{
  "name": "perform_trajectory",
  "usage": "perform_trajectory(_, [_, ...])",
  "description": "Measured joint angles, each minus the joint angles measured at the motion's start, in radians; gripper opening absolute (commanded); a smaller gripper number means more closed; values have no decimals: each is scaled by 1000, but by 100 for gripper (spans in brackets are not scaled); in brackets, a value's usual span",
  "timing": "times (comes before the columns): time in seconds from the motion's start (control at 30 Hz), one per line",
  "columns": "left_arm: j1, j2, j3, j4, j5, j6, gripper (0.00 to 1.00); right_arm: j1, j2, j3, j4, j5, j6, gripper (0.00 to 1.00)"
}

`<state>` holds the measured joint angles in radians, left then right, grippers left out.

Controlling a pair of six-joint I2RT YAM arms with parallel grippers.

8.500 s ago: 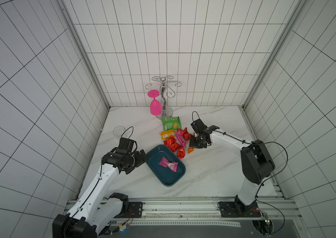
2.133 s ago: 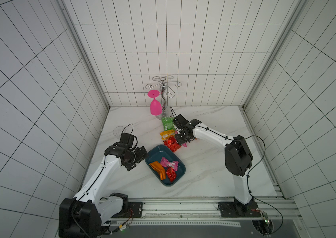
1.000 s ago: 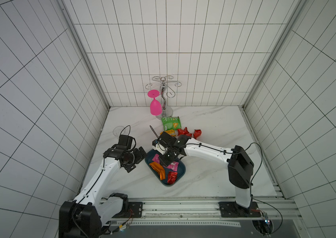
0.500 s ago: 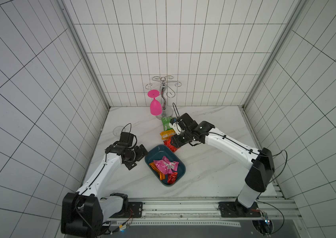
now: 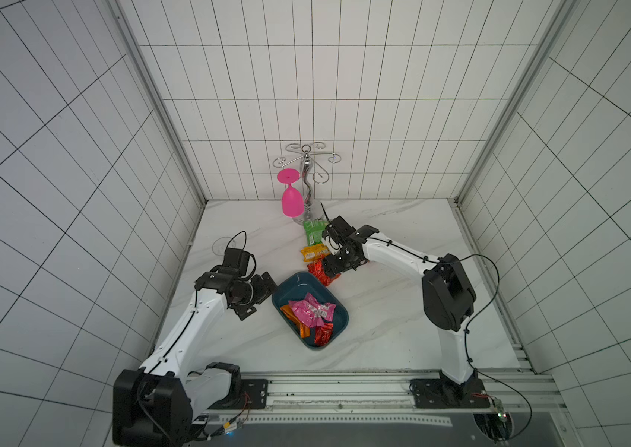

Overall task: Put the tea bags into the storage box
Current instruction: Pick up the tea bag from the center of the board.

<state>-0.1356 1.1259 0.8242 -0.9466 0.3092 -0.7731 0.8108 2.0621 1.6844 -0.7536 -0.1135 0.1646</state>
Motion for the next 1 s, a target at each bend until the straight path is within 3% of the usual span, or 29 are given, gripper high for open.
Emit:
perform_trajectory(0.5, [2, 36, 3, -35, 6, 61, 97, 0, 175, 97, 2, -31, 8, 77])
perform_trajectory(0.6, [11, 36, 5, -46, 6, 75, 97, 0, 181, 111, 1, -10, 14, 69])
perform_trajectory(0.77, [28, 39, 8, -57, 6, 91, 97, -7, 186, 120, 1, 18, 30, 47])
perform_trajectory(1.0, [33, 60, 12, -53, 7, 97, 97, -28, 177, 117, 5, 34, 33, 35])
